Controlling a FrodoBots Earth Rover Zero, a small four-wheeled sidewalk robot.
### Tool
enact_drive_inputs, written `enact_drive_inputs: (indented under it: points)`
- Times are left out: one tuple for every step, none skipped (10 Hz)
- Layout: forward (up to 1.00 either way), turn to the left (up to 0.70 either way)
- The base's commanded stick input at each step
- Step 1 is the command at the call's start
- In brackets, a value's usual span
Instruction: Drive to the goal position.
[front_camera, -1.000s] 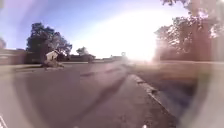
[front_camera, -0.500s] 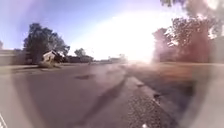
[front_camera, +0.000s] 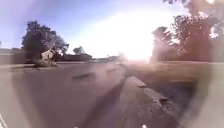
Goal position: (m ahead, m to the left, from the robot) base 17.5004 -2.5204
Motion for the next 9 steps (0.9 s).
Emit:
enact_drive_inputs:
  points:
    - [1.00,0.00]
    - [1.00,0.00]
    - [1.00,0.00]
    - [1.00,0.00]
    - [1.00,0.00]
    - [1.00,0.06]
    - [1.00,0.19]
    - [1.00,0.32]
    - [1.00,0.36]
